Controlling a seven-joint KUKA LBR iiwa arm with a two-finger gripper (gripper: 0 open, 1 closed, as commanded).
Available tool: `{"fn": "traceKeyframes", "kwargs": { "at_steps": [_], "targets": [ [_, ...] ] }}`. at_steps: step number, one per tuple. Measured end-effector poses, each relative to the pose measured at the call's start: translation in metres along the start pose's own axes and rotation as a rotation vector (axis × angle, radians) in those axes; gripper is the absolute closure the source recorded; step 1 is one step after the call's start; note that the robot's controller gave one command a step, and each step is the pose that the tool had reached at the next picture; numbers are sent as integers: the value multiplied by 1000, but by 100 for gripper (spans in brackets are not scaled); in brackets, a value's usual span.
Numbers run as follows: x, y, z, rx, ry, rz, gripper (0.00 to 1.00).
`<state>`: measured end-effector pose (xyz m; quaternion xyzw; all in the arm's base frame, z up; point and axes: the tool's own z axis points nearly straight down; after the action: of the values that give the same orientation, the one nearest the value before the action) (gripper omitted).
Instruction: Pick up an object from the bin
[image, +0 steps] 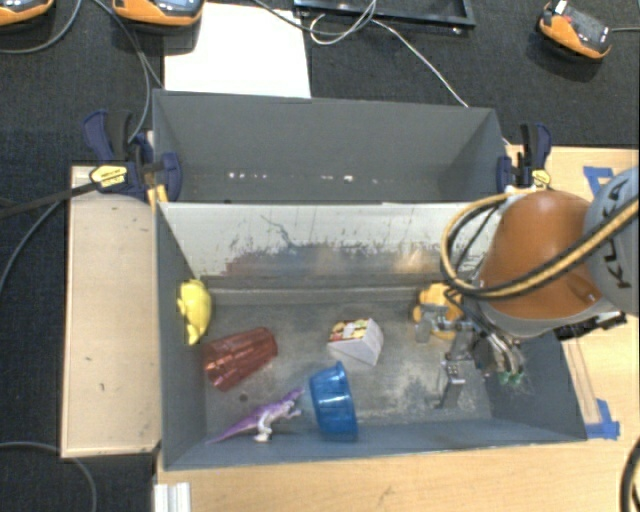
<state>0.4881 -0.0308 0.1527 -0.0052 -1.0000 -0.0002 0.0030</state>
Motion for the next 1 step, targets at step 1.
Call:
{"fn": "traceKeyframes", "kwargs": {
  "at_steps": [1],
  "targets": [
    [-2, 0, -4, 0, -8, -2, 0]
  ]
}}
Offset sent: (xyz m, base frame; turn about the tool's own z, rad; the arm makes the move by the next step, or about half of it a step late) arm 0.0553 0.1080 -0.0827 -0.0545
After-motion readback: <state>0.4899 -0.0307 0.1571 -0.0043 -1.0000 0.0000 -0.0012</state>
